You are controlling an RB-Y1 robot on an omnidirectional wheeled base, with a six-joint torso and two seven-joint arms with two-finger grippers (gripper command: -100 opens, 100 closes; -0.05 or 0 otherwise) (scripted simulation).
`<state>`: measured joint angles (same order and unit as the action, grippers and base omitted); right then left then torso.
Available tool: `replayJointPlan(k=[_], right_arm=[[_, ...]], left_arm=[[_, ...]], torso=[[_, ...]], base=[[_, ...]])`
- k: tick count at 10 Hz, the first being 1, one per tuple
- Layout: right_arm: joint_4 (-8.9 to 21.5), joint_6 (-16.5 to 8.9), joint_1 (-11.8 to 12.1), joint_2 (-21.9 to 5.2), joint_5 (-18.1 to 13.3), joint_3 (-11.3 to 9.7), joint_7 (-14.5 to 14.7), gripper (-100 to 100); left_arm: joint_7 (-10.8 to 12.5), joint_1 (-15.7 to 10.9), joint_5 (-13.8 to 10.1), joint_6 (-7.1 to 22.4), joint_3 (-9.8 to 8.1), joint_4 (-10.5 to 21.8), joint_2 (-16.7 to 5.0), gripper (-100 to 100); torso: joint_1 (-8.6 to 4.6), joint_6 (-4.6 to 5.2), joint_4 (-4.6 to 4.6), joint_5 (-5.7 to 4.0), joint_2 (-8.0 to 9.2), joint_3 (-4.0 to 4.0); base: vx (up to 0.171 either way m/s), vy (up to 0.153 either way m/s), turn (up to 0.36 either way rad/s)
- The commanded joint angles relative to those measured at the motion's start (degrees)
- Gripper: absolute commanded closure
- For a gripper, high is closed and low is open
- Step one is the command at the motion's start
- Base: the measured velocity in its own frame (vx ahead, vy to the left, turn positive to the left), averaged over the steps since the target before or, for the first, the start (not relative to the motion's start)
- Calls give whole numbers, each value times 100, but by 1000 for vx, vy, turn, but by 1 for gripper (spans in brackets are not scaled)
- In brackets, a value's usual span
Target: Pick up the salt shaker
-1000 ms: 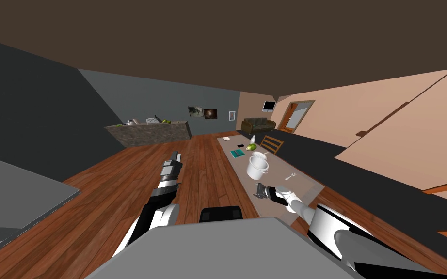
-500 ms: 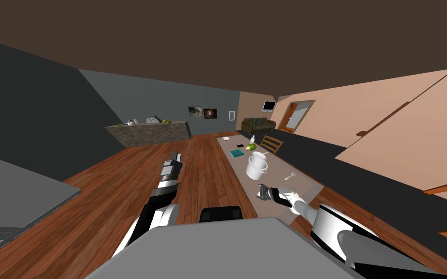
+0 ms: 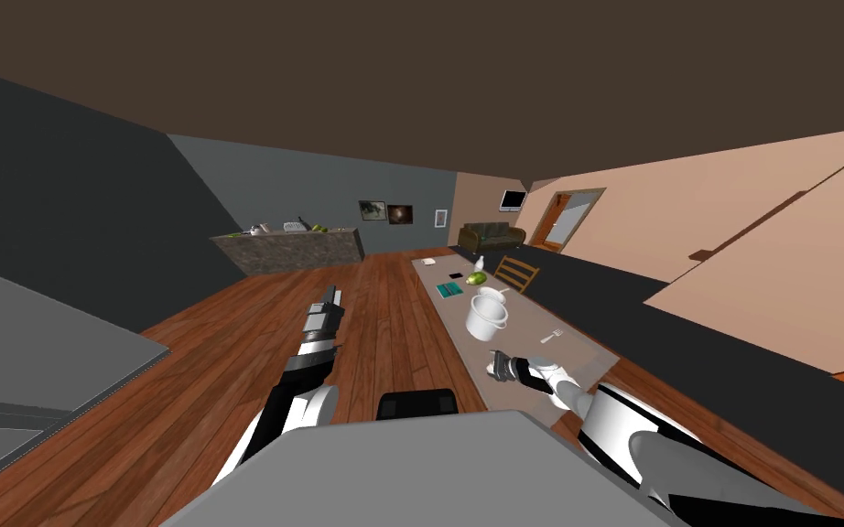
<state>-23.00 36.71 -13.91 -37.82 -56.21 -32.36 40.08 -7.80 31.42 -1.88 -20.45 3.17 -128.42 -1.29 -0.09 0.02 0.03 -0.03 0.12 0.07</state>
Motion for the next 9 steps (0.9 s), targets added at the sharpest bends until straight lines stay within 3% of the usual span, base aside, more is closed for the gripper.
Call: replayJointPlan(k=[1,2,3,5,8,9], right_arm=[[-198,-139,139,-43,-48,43,-195,-100],[-334,-319,321,-42,-113,194,-382,-100],[-334,-319,321,-42,-113,194,-431,-100],[-605,-677,684,-40,-244,494,-904,-100],[-741,-857,865,-39,-309,645,-1140,-100],[-876,-1036,1047,-37,-374,795,-1344,-100]], left_arm=[[0,0,0,0,0,0,0,0],[0,1,0,0,0,0,0,0],[0,0,0,0,0,0,0,0],[0,0,0,0,-1,0,0,0],[0,0,0,0,-1,0,0,0],[0,2,0,0,-1,0,0,0]], torso=[[0,0,0,0,0,0],[-2,3,2,-1,7,5],[-10,2,4,-2,17,10],[-19,2,5,-4,23,13],[-48,0,-4,-27,8,2],[-64,11,-14,-36,-11,-12]], base=[[-64,-48,280],[-88,-66,351],[-83,-72,300],[-131,-93,417],[-99,-59,345],[-87,-30,340]])
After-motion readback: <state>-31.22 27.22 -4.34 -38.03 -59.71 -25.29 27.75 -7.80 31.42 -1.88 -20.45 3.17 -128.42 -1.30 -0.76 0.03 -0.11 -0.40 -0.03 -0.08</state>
